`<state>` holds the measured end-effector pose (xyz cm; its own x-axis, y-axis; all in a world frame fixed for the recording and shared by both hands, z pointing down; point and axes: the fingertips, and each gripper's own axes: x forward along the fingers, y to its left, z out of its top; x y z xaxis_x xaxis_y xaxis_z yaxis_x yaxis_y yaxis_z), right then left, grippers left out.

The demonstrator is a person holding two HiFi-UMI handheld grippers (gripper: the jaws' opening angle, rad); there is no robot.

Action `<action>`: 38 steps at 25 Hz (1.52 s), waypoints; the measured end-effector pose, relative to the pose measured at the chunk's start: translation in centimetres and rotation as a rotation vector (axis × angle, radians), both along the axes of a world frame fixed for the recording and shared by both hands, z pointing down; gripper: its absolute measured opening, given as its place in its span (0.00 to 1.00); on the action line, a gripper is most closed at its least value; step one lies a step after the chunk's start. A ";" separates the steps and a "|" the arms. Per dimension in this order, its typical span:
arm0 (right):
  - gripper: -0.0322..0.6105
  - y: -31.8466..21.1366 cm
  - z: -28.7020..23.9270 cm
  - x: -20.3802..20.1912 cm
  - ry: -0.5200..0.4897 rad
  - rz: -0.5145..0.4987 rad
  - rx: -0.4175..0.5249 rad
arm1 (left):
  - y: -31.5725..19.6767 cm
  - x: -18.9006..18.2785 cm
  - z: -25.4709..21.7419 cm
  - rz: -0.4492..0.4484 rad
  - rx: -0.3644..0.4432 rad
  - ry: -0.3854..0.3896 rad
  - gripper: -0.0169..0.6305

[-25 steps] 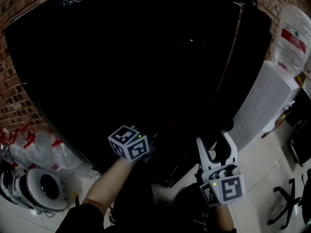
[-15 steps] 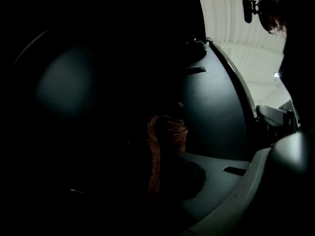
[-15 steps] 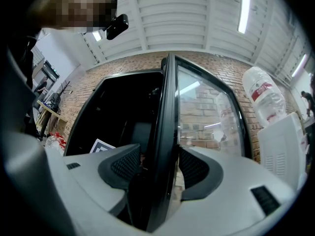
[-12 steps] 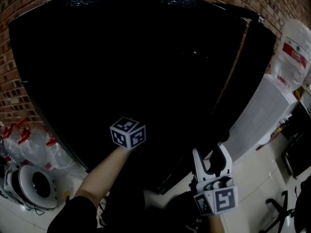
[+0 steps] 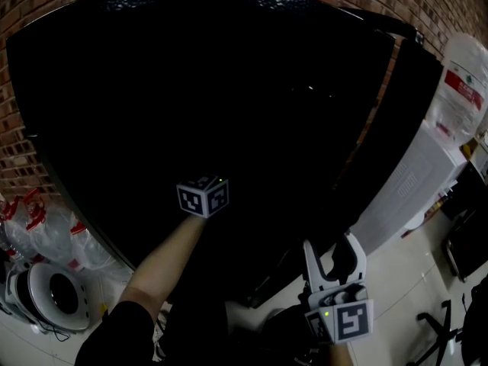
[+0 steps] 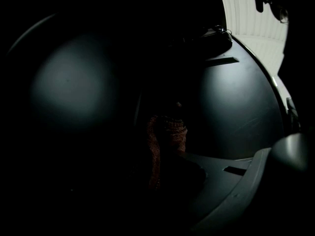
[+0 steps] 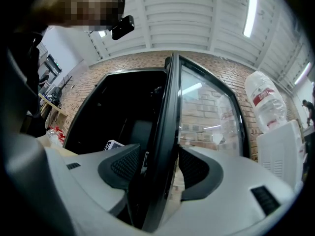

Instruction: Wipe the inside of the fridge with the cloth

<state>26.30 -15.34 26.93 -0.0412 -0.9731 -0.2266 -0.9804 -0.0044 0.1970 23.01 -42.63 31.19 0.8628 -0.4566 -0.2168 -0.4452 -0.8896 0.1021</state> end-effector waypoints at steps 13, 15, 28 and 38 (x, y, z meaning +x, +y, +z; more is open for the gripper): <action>0.41 -0.2 0.2 0.3 -0.034 0.037 -0.013 | -6.2 0.0 1.3 -0.104 -0.032 -0.011 0.09; 0.41 -0.3 0.3 0.2 -0.043 0.032 -0.019 | -6.8 -0.1 1.6 -0.123 -0.031 -0.022 0.09; 0.41 -0.3 -0.4 0.4 -0.061 0.082 -0.001 | 1.9 -2.6 -0.1 -0.003 0.015 0.065 0.09; 0.41 -0.2 -0.4 0.5 -0.121 0.071 0.011 | 15.5 -2.9 5.1 0.424 -0.136 0.110 0.09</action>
<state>26.85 -15.51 26.58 0.0556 -0.9701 -0.2362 -0.9941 -0.0758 0.0773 20.14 -27.14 36.28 0.9550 -0.0987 -0.2797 -0.0247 -0.9662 0.2566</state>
